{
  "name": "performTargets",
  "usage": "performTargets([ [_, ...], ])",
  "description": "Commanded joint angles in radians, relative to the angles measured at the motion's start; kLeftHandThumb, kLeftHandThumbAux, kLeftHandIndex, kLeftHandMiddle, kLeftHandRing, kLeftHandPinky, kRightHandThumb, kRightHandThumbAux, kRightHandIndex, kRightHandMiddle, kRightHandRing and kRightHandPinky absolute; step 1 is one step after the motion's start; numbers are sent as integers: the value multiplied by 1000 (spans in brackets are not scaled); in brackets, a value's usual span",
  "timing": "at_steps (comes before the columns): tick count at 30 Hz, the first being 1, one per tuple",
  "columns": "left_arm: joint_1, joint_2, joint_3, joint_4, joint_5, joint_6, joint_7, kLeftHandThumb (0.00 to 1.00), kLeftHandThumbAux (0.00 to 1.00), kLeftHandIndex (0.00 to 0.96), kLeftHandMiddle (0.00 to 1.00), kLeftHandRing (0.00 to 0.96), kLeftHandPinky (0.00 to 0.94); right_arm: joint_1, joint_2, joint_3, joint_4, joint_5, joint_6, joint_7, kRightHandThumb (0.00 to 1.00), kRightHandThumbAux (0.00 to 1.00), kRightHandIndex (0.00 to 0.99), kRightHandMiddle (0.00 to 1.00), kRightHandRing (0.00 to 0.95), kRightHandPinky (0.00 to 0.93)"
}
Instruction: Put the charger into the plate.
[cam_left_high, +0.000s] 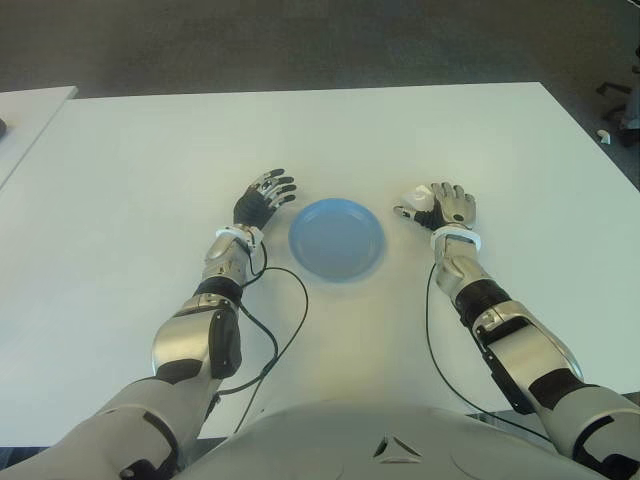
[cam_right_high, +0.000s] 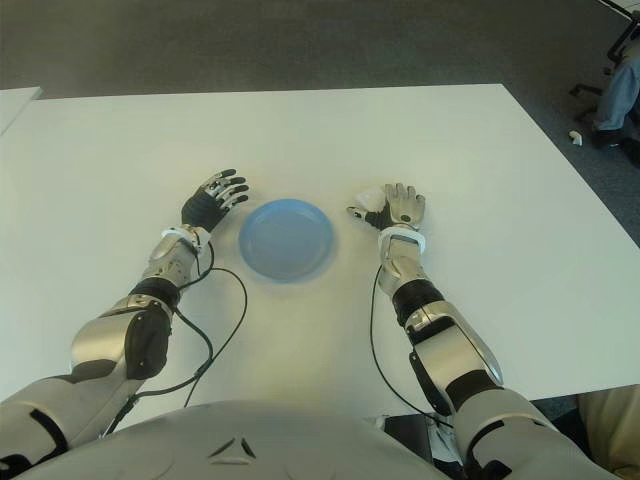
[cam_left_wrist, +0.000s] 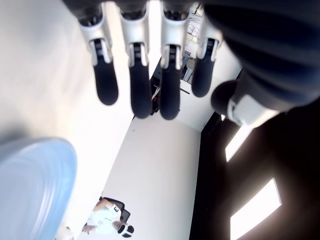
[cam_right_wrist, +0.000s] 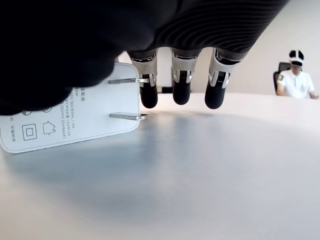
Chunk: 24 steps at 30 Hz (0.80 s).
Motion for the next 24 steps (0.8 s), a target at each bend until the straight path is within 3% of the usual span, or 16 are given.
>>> performTargets([
  [1, 37, 5, 6, 13, -2, 30, -6, 0, 514, 294, 378, 366, 356, 29, 25, 14, 78, 31, -21, 19, 333, 119, 0, 0, 0, 0],
  [24, 48, 3, 6, -2, -4, 25, -13, 0, 510, 284, 367, 357, 346, -10, 34, 31, 191, 58, -66, -7, 324, 116, 0, 0, 0, 0],
])
